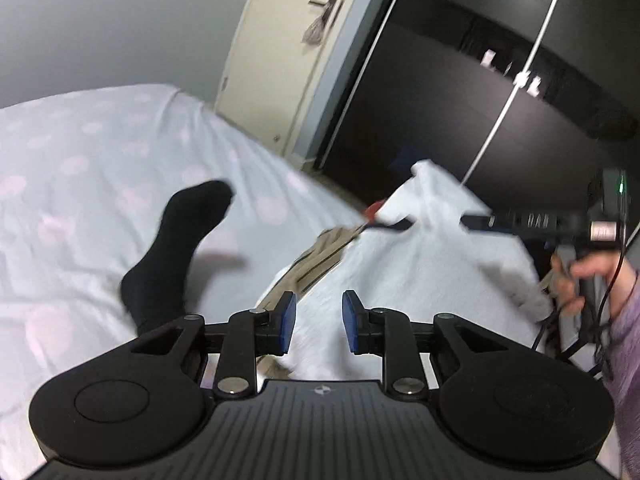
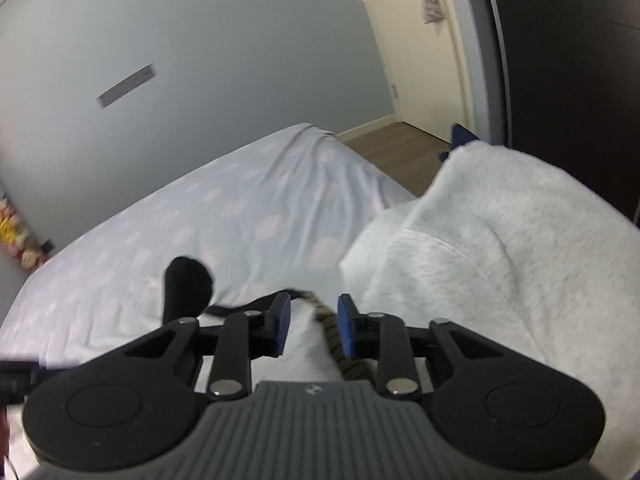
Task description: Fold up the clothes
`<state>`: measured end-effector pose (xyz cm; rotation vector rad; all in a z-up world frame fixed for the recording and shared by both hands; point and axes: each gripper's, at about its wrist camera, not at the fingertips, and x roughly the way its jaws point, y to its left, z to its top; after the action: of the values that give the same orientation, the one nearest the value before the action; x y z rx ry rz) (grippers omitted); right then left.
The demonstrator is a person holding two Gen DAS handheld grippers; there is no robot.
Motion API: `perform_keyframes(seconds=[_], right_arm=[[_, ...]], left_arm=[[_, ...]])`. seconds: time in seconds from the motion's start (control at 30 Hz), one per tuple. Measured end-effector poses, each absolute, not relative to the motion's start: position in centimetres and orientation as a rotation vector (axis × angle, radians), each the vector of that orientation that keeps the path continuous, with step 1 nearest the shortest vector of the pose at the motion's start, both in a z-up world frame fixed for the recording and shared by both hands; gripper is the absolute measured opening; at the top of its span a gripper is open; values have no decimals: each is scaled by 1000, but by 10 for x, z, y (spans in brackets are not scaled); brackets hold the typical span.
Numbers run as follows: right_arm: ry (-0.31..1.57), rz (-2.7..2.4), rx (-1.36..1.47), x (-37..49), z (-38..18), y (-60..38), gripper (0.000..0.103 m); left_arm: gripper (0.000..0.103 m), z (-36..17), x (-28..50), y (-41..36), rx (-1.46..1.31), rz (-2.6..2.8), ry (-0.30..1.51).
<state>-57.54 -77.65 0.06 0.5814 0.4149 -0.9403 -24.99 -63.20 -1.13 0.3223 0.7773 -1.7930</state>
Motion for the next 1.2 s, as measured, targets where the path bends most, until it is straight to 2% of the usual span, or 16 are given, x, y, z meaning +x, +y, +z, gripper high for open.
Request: perform_keyframes(seconds=[0.17,0.3,0.4,0.57,0.7,0.77,0.87,0.9,0.97,1.0,1.07,1.2], right_arm=[[467,-930,529,-578,5,-743,19],[509,-945,558,-584,-16,-738,18],[532,-971,578,-587,-38,-744,12],[492,-989,644,-595,-59,-757,12],[463,-1000,655,-601,-52,-751,14],[437,-1009,650,-605,-43,-740,18],[377,-1011,670,-613,-24,-716,30],[364,-1013,675,-615,-17,-707,37],[353,-1006,663,-615,-1,-685,39],[350,-1001,653,-615,7,-674,41],[349,-994,625,-615,22,-649,48],[332,-982,560,-614,50,-599,62]], left_arm=[[22,-17,-272,-644,348,-1816,768],[22,-34,-286,-658,401,-1799,780],[22,-48,-287,-666,417,-1791,805],[22,-65,-280,-677,423,-1754,877],[23,-51,-280,-666,424,-1745,869],[28,-39,-283,-655,430,-1758,846],[39,-14,-292,-633,453,-1768,778],[40,-6,-296,-624,458,-1769,750],[41,11,-302,-605,465,-1772,696],[46,19,-303,-595,460,-1775,675],[50,31,-308,-573,455,-1783,641],[51,54,-322,-534,461,-1791,562]])
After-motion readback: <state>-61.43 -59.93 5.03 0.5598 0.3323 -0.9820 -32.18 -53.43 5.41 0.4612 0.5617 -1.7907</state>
